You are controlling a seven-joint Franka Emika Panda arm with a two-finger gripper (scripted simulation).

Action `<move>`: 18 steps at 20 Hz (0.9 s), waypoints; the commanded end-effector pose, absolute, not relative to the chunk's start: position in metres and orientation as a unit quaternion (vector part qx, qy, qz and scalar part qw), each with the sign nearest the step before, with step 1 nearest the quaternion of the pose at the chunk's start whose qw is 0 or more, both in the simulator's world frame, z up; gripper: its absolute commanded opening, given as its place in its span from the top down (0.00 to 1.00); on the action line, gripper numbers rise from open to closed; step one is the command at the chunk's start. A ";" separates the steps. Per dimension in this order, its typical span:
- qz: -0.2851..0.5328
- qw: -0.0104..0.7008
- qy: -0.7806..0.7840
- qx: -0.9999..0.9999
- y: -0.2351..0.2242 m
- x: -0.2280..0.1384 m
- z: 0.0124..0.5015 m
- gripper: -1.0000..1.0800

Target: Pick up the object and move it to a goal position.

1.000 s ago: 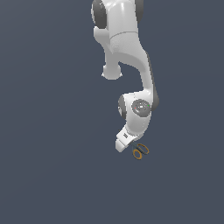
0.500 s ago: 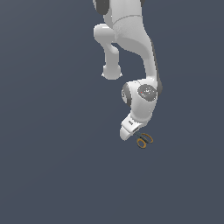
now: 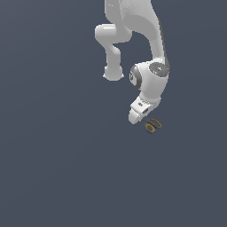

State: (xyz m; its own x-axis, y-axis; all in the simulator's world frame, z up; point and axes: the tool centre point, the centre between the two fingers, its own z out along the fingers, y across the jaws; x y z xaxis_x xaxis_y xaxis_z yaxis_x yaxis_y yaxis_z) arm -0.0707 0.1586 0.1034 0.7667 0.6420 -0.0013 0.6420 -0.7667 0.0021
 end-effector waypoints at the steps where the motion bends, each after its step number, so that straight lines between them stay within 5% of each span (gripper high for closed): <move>1: 0.000 0.002 0.342 0.940 0.167 -0.088 0.117 1.00; 18: 0.000 0.001 0.342 0.940 0.200 -0.147 0.165 1.00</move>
